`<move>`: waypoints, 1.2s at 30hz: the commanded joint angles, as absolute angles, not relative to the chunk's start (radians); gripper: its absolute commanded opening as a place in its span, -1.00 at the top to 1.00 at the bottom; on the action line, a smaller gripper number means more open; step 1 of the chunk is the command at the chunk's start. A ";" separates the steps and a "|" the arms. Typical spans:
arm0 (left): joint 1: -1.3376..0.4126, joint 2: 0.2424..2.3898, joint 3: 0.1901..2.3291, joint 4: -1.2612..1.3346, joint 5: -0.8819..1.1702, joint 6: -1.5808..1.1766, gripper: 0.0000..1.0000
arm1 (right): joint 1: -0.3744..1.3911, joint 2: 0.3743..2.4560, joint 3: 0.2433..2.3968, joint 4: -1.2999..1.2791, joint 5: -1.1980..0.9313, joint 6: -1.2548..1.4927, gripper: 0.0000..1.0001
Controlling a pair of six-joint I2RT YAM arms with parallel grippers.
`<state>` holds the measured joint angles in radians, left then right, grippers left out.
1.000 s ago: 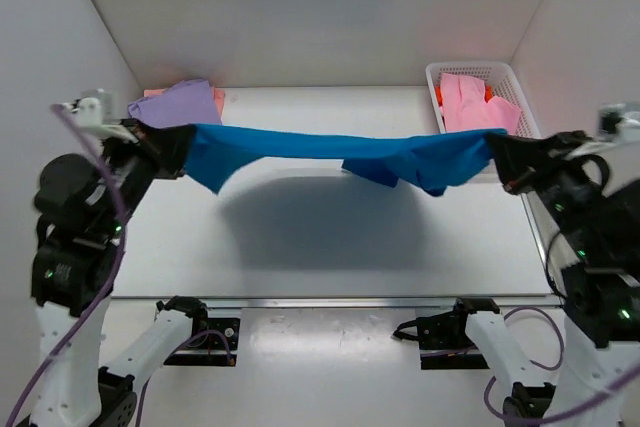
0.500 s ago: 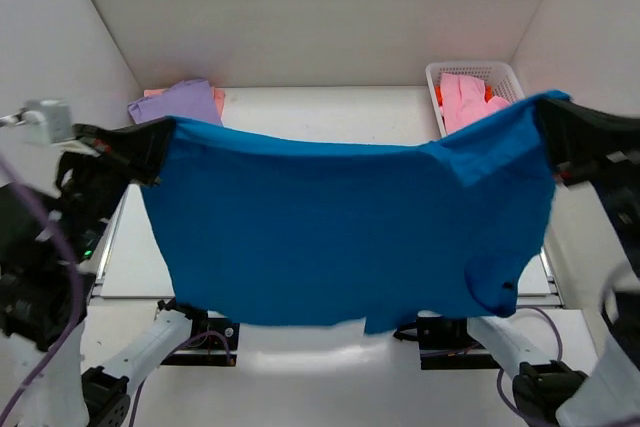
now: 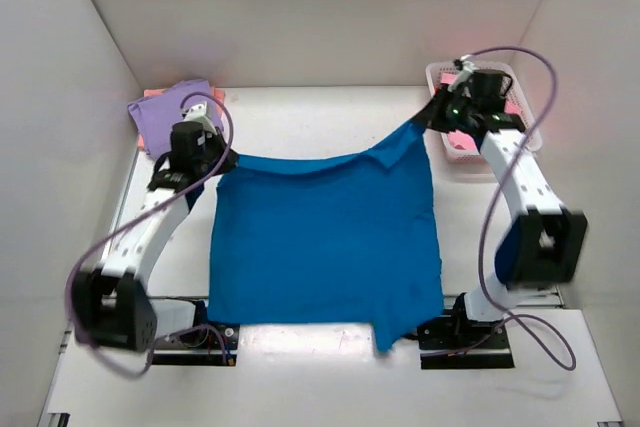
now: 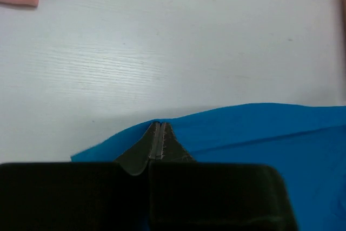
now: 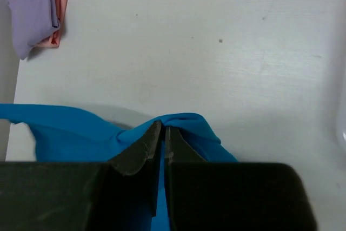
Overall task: Fold and stack the t-shirts
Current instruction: Flatten out the tshirt
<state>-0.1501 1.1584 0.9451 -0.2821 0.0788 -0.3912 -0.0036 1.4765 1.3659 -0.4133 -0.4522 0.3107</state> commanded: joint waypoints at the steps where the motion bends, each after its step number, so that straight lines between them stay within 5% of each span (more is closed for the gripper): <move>1: -0.114 1.315 0.954 -0.016 0.089 -0.419 1.00 | 0.002 1.652 1.535 -0.215 -0.547 0.351 1.00; 3: -0.086 1.519 1.044 -0.031 0.071 -0.423 1.00 | 0.020 1.881 1.713 -0.268 -0.505 0.359 1.00; 5: -0.069 1.660 1.252 -0.078 0.063 -0.396 0.89 | 0.056 2.138 2.284 -0.572 -0.453 0.272 0.88; 6: -0.071 1.731 1.303 -0.128 0.066 -0.390 0.36 | 0.075 2.337 2.480 -0.654 -0.408 0.246 0.59; 7: -0.068 1.758 1.377 -0.150 0.063 -0.384 0.08 | 0.065 2.412 2.742 -0.708 -0.381 0.268 0.46; 8: -0.071 1.781 1.412 -0.156 0.075 -0.390 -0.14 | 0.055 2.398 2.656 -0.621 -0.418 0.332 0.31; 11: -0.061 1.735 1.355 -0.117 0.118 -0.417 -0.35 | 0.038 2.307 2.420 -0.520 -0.394 0.373 0.04; 15: -0.058 1.567 1.189 -0.127 0.088 -0.397 -0.32 | 0.107 2.192 2.301 -0.586 -0.267 0.264 -0.10; 19: -0.054 1.425 1.071 -0.268 0.080 -0.342 -0.33 | 0.149 2.018 2.142 -0.632 -0.155 0.189 -0.11; 28: -0.153 1.190 0.804 -0.563 0.003 -0.311 -0.31 | 0.080 1.378 1.139 -0.578 -0.149 0.347 -0.04; 36: -0.230 1.218 0.767 -0.713 -0.046 -0.279 -0.29 | 0.083 1.192 0.878 -0.754 -0.104 0.417 -0.06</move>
<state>-0.1864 1.2201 0.7776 -0.6247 0.0021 -0.3031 0.0746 1.2572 0.9043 -0.6991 -0.1364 0.3729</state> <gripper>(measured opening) 0.649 0.526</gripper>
